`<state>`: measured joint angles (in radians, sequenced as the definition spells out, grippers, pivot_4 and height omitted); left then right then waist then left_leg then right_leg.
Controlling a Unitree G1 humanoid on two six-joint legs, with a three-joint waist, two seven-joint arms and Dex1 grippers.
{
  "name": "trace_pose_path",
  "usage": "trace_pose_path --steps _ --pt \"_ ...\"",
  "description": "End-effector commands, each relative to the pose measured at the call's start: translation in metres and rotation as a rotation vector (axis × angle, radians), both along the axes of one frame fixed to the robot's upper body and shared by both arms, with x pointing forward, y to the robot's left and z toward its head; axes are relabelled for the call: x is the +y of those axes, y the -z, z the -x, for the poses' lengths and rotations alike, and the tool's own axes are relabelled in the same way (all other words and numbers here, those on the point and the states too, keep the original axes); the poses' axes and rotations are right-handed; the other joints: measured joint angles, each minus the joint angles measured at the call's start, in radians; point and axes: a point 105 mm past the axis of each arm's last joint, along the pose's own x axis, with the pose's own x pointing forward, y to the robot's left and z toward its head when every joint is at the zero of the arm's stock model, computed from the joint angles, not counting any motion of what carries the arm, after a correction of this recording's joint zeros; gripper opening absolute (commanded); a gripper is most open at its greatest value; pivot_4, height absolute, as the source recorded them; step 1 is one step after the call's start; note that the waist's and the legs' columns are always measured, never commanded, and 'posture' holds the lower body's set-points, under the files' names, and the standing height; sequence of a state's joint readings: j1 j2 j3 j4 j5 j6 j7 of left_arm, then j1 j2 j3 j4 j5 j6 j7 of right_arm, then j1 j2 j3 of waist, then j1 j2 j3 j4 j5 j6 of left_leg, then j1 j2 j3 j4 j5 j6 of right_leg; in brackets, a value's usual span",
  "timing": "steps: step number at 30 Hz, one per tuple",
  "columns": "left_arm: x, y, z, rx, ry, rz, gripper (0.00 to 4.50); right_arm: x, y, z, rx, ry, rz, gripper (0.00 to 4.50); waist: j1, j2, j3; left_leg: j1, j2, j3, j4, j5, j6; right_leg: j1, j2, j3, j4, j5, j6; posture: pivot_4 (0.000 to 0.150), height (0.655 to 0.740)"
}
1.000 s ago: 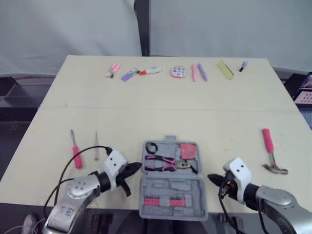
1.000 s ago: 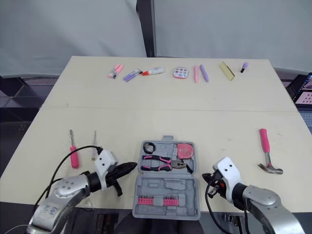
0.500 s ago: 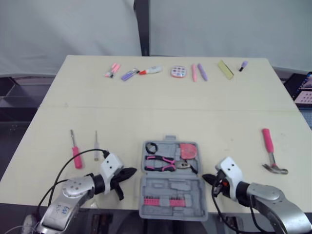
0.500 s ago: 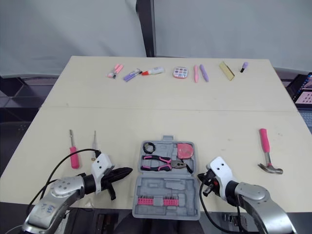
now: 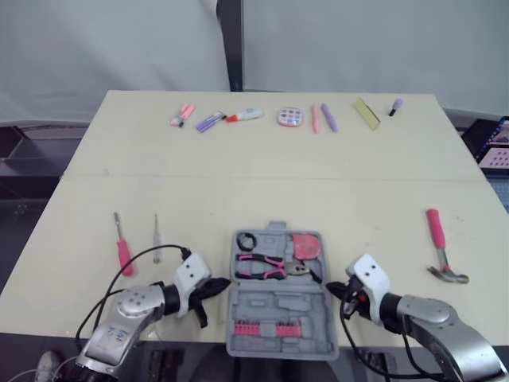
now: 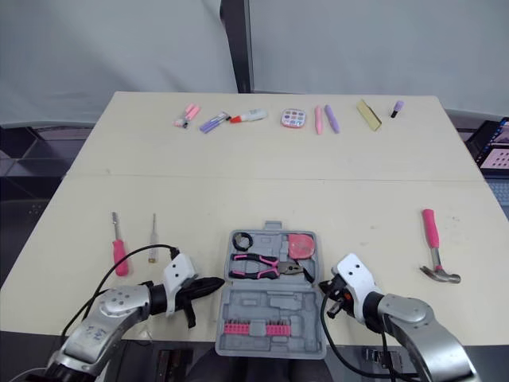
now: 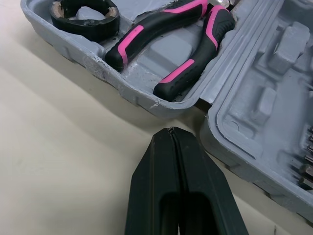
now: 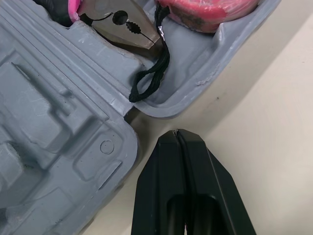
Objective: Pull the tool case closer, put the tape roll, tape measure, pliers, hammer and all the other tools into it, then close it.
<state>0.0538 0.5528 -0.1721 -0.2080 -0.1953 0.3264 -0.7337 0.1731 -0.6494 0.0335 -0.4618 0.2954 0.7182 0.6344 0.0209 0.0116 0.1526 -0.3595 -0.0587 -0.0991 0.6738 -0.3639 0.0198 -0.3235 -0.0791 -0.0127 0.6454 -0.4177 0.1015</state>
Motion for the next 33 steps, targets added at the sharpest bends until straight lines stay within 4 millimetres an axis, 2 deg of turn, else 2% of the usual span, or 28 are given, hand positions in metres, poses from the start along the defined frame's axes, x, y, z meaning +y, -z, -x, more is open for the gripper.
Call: trace_pose_path --steps 1,22,33 --pt "-0.003 0.001 0.0 -0.008 0.026 -0.002 0.0 0.003 -0.003 -0.002 -0.017 0.003 -0.008 0.05 0.0 0.0 0.0 0.0 0.0 0.0 0.0 0.0 0.0 0.0 0.0 0.0 0.0 0.0 0.0 0.15 0.7134" --pt "-0.024 0.006 -0.009 -0.021 0.096 0.02 0.0 0.013 -0.001 -0.007 -0.016 -0.022 -0.028 0.05 0.0 0.0 0.0 0.0 0.0 0.0 0.002 0.0 0.0 0.0 0.0 0.0 0.001 0.0 0.0 0.15 0.7134" --pt "-0.02 0.008 -0.013 -0.029 0.071 0.026 0.0 0.018 0.0 -0.014 -0.025 -0.026 -0.033 0.05 -0.001 0.0 -0.001 0.0 0.0 0.0 0.003 0.0 0.0 0.001 0.0 0.0 0.001 0.0 0.0 0.15 0.7134"
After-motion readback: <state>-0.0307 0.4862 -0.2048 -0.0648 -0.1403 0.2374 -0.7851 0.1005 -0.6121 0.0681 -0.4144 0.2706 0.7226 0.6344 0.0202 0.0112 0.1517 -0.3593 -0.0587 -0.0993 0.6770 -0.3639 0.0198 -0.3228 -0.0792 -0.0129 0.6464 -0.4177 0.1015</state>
